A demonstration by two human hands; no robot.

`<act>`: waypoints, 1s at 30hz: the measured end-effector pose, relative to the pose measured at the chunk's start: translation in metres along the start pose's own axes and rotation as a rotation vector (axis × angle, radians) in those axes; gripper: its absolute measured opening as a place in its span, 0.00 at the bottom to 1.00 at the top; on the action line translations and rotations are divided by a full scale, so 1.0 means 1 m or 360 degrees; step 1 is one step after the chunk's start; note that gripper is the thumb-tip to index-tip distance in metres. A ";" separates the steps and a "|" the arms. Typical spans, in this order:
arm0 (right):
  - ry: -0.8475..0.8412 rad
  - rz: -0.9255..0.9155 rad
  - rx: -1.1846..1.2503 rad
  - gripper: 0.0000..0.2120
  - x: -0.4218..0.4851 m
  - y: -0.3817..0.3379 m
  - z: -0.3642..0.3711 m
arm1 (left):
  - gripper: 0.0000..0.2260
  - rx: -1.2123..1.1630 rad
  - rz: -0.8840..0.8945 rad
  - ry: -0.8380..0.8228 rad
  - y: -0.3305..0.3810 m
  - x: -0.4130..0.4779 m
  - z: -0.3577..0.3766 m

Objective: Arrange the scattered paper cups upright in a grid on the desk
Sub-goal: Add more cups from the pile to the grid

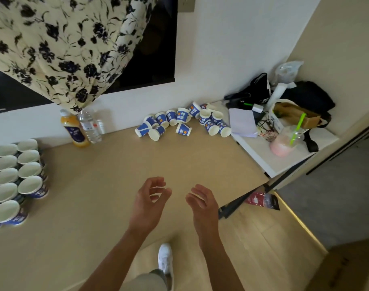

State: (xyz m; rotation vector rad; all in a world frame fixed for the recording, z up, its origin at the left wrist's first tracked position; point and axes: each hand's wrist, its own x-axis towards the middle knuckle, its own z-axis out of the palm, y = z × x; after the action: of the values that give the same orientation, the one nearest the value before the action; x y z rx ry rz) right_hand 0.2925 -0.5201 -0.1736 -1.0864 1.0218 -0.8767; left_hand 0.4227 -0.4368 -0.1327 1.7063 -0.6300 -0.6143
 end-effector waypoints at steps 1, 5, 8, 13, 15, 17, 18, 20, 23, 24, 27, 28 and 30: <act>0.0009 -0.0002 -0.0017 0.16 0.009 -0.001 -0.007 | 0.10 -0.0001 -0.0003 -0.0012 0.000 0.007 0.009; 0.0033 -0.0016 -0.0144 0.16 0.055 -0.007 -0.034 | 0.09 -0.0034 -0.0021 -0.0069 -0.001 0.046 0.053; 0.0035 0.0014 -0.0253 0.16 0.092 -0.015 -0.051 | 0.09 -0.0040 -0.0062 -0.0074 0.003 0.075 0.083; 0.0073 -0.0004 -0.0375 0.16 0.166 -0.032 -0.074 | 0.09 -0.0068 -0.0085 -0.0134 0.020 0.124 0.130; 0.0030 0.0015 -0.0456 0.15 0.191 -0.036 -0.077 | 0.09 -0.0065 -0.0095 -0.0127 0.026 0.138 0.143; -0.0053 0.0010 -0.0542 0.15 0.220 -0.040 -0.078 | 0.09 -0.0042 -0.0096 -0.0097 0.030 0.149 0.154; -0.0112 -0.0014 -0.0620 0.15 0.236 -0.042 -0.077 | 0.09 -0.0035 -0.0106 -0.0087 0.031 0.153 0.160; -0.0280 -0.0057 -0.0864 0.15 0.277 -0.044 -0.077 | 0.09 -0.0014 -0.0153 -0.0052 0.030 0.163 0.172; -0.0432 -0.0212 -0.1248 0.16 0.344 -0.047 -0.074 | 0.09 0.0039 -0.0188 0.0031 0.033 0.174 0.188; -0.0463 -0.0269 -0.1390 0.16 0.367 -0.047 -0.073 | 0.09 0.0054 -0.0210 0.0067 0.034 0.177 0.194; -0.0631 -0.0410 -0.1919 0.19 0.432 -0.050 -0.070 | 0.09 0.0088 -0.0259 0.0178 0.038 0.187 0.212; -0.0677 -0.0486 -0.2124 0.20 0.449 -0.049 -0.069 | 0.09 0.0099 -0.0273 0.0198 0.038 0.189 0.218; -0.0767 -0.0671 -0.2504 0.18 0.479 -0.045 -0.069 | 0.09 0.0141 -0.0309 0.0235 0.037 0.195 0.230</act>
State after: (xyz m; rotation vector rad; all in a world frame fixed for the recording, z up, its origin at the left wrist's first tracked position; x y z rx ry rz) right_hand 0.3662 -0.9954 -0.2425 -2.7258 0.9876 0.1131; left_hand 0.4006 -0.7388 -0.1575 1.8912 -0.3947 -0.5967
